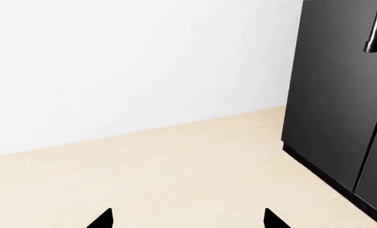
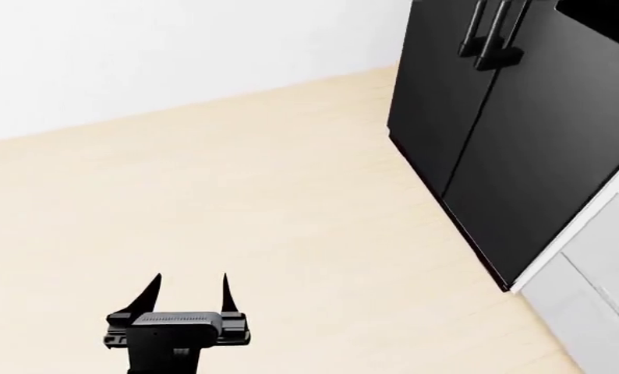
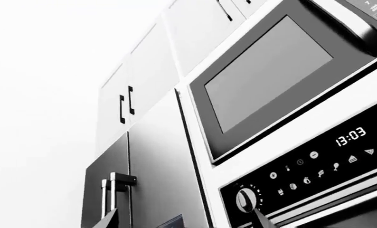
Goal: Open the oven door
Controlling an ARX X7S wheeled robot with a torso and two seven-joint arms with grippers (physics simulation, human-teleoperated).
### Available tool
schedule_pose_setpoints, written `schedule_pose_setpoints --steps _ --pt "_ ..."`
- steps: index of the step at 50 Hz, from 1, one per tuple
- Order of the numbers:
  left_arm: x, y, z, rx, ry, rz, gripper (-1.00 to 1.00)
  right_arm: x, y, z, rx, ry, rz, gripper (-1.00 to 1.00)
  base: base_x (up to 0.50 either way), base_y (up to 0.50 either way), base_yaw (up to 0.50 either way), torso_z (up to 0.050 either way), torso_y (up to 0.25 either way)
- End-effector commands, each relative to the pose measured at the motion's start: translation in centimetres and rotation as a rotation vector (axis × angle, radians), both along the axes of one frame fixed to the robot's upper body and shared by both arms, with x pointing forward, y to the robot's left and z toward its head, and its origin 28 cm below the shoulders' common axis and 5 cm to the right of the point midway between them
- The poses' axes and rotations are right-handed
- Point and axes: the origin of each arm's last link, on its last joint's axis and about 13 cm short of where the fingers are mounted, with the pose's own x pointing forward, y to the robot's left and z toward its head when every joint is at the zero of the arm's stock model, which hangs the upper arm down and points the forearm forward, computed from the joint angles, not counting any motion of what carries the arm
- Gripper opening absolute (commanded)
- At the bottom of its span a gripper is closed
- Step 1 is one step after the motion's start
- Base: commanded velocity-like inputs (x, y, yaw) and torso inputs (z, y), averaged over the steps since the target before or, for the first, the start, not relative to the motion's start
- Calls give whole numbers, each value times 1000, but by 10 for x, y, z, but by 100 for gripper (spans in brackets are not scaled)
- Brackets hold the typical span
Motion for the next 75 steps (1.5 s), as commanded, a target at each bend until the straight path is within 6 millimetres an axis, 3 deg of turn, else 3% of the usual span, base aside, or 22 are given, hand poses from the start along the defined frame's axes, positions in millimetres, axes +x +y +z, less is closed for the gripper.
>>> schedule_pose_setpoints --steps 1,32,75 --pt "-1 0 0 0 0 -1 100 0 0 0 2 6 8 100 473 -161 0 0 0" --pt "-1 0 -1 -2 0 0 100 -2 2 1 -3 -3 3 100 426 -248 0 0 0" --pt "0 0 -1 -7 2 -4 100 -3 0 4 31 -4 20 100 -41 -509 0 0 0"
